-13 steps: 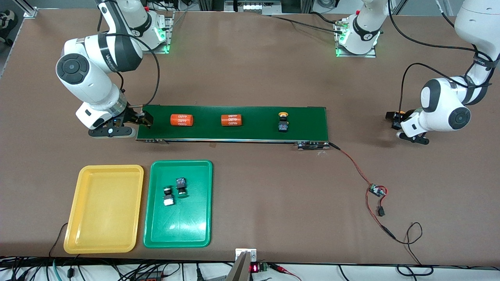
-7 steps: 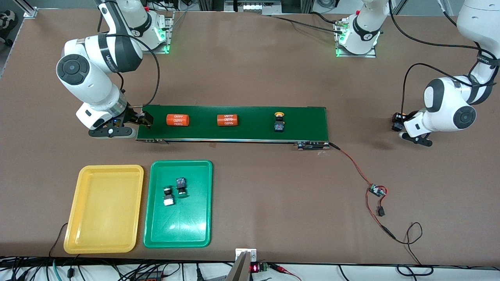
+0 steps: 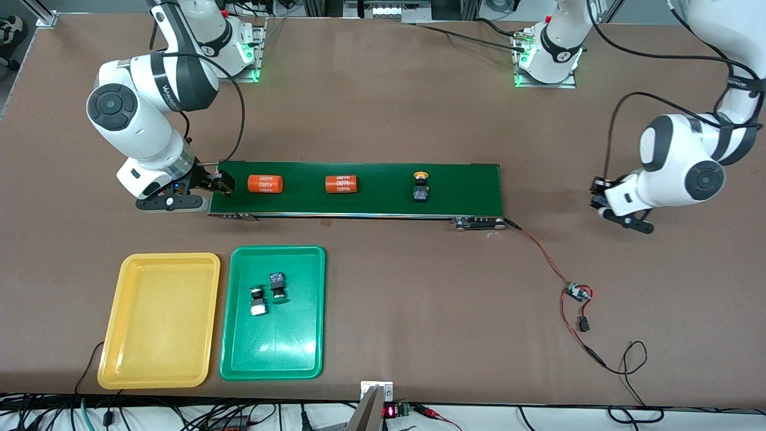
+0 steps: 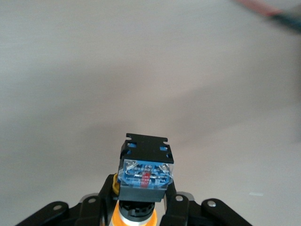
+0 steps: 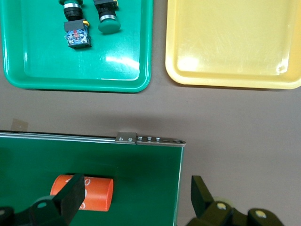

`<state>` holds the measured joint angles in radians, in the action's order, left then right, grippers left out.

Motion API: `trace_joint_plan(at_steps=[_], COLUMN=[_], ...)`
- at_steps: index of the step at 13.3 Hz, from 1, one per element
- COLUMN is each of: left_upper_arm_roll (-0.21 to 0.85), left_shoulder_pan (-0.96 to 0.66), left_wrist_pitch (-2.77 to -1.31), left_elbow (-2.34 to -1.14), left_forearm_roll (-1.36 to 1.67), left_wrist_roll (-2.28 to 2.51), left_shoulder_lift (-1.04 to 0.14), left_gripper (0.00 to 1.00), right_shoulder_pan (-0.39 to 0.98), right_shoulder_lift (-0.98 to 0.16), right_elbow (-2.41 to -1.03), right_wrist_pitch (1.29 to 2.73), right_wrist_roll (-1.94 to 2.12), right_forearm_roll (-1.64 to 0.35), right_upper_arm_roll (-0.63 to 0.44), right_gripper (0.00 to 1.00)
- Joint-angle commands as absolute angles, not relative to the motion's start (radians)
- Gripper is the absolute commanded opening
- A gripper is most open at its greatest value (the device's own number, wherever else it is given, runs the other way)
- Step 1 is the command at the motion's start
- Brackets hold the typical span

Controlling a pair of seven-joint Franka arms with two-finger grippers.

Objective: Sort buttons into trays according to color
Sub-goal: 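Carry the button onto the belt end and open the left gripper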

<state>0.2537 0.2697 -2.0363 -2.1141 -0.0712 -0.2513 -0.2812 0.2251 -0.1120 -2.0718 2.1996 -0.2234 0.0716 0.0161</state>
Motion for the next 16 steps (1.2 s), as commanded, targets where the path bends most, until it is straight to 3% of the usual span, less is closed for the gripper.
trace_joint_plan(at_steps=[1, 7, 16], left_upper_arm_roll=[0.279, 0.291, 0.291], left_shoulder_pan=[0.172, -0.052, -0.135], left_wrist_pitch=[-1.977, -1.988, -2.157], left_elbow=[-2.102, -2.054, -2.036], left_forearm_roll=[-0.014, 0.198, 0.202], left_wrist_roll=[-0.090, 0.257, 0.391], left_shoulder_lift=[-0.239, -0.265, -0.377], left_gripper=[0.00, 0.00, 0.00], right_shoulder_pan=[0.218, 0.216, 0.218], right_shoulder_lift=[-0.109, -0.109, -0.110], right_elbow=[-2.074, -2.074, -2.075], right_wrist_pitch=[2.197, 2.195, 2.195], right_wrist_roll=[-0.212, -0.212, -0.213], right_forearm_roll=[0.055, 0.055, 0.055], right_upper_arm_roll=[0.021, 0.021, 0.021], right_gripper=[1.00, 1.00, 1.00])
